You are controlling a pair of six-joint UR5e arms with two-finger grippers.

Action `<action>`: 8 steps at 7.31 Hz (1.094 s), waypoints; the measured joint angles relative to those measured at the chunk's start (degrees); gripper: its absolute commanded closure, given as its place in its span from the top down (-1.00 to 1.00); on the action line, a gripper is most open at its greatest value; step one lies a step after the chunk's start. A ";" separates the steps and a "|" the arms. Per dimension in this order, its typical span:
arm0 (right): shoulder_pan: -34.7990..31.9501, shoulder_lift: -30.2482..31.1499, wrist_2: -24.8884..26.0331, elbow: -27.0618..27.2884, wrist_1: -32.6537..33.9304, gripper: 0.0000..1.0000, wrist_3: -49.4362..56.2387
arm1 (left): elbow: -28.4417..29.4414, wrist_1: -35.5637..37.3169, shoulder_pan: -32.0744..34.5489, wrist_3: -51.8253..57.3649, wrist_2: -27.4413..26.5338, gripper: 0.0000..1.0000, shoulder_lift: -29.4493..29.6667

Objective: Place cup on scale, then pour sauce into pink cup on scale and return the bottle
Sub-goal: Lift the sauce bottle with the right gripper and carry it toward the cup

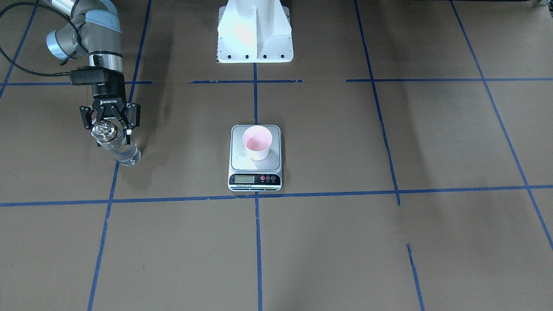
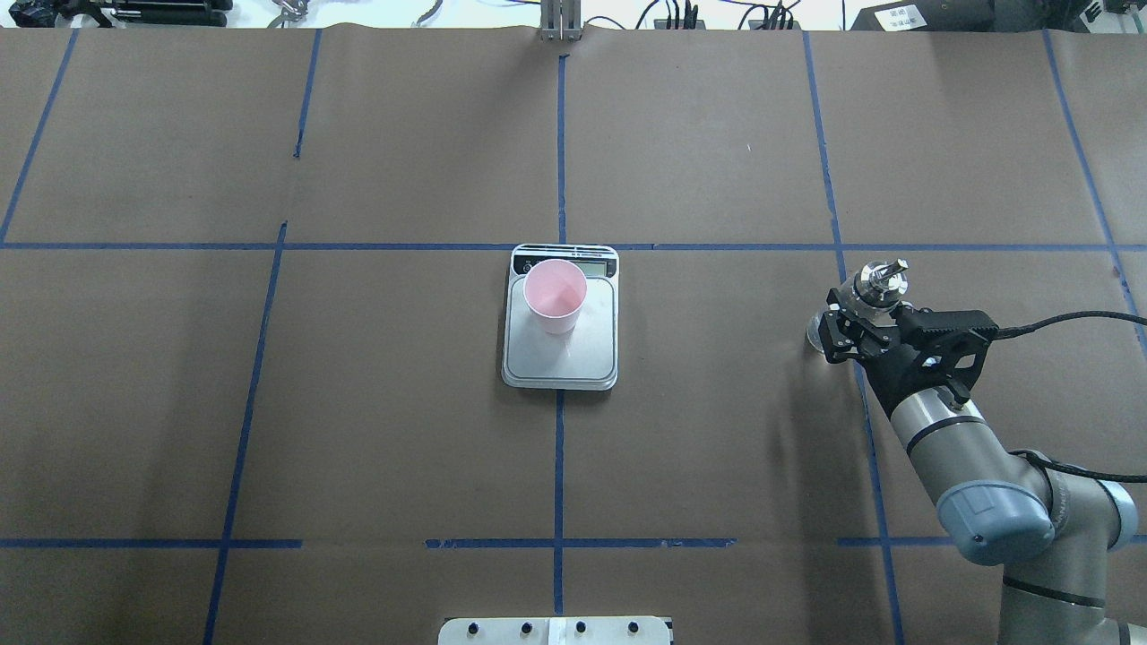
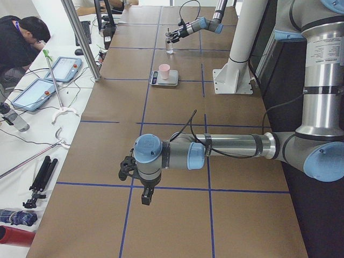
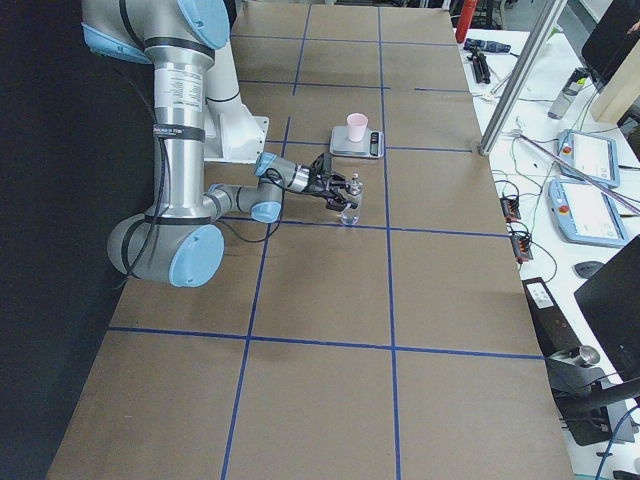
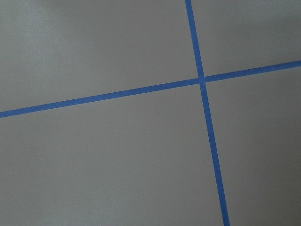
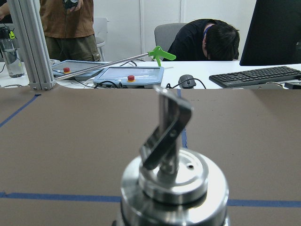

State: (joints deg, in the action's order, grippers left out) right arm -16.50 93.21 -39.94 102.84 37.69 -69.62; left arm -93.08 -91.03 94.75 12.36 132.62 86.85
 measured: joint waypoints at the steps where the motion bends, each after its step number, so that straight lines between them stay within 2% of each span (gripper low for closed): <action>1: -0.17 -0.05 0.27 0.09 -0.06 -1.00 0.21 | 0.00 -0.01 0.00 0.02 0.00 1.00 -0.01; 3: -0.89 -0.34 1.36 0.71 -0.14 -1.00 3.55 | 0.06 -0.02 0.00 0.03 0.00 1.00 -0.01; 8: -1.65 -3.89 1.84 1.98 0.00 -1.00 20.54 | 0.17 -0.21 -0.10 0.03 0.00 1.00 0.01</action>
State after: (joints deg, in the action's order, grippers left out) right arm -18.14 89.32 -38.10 104.82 37.69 -49.08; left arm -92.90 -91.24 94.64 12.39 132.62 86.86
